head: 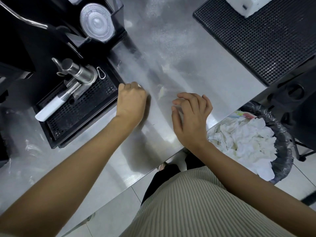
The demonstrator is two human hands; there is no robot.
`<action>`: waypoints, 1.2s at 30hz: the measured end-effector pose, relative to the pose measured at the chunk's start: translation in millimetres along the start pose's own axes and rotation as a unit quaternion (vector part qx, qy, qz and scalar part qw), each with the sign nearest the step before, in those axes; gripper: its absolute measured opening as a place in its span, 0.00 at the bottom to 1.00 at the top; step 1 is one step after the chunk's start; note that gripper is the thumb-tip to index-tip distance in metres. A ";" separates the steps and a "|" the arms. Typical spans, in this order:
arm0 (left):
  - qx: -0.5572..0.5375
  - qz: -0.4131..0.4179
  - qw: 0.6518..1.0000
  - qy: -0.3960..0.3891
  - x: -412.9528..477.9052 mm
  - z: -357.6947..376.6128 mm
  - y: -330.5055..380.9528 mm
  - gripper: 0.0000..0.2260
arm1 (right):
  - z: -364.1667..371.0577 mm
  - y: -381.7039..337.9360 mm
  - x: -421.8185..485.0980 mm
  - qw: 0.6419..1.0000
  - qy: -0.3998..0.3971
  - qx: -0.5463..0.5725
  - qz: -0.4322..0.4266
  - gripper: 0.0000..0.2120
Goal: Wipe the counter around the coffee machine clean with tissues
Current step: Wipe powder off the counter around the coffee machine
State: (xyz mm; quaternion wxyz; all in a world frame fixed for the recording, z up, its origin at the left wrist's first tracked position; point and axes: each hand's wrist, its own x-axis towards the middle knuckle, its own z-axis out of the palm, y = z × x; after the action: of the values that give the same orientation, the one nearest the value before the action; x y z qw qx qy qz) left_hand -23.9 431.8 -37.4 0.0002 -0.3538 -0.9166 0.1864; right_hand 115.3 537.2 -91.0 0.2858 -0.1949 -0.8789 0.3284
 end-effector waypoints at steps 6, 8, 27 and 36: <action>-0.318 -0.065 0.943 0.067 8.4 -1.2 -14.0 0.11 | 0.7 -0.7 -0.4 1.000 0.000 0.026 0.007 0.05; -0.278 -0.081 0.955 0.069 10.0 1.8 -12.7 0.13 | -3.8 0.2 1.0 0.998 0.008 0.057 0.024 0.06; -0.470 -0.079 0.863 0.168 -0.8 5.1 22.2 0.14 | -78.5 44.9 15.9 0.982 0.121 0.084 0.115 0.08; -0.405 -0.107 0.893 0.167 -4.2 14.7 75.7 0.14 | -99.6 86.2 8.9 0.989 0.067 0.004 0.129 0.13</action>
State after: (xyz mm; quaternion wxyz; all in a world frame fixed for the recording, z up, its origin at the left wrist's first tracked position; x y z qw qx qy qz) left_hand 26.3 475.6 -76.4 0.0299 -0.2485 -0.9316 -0.2637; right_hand 184.7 649.4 -85.2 0.3002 -0.3272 -0.8240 0.3519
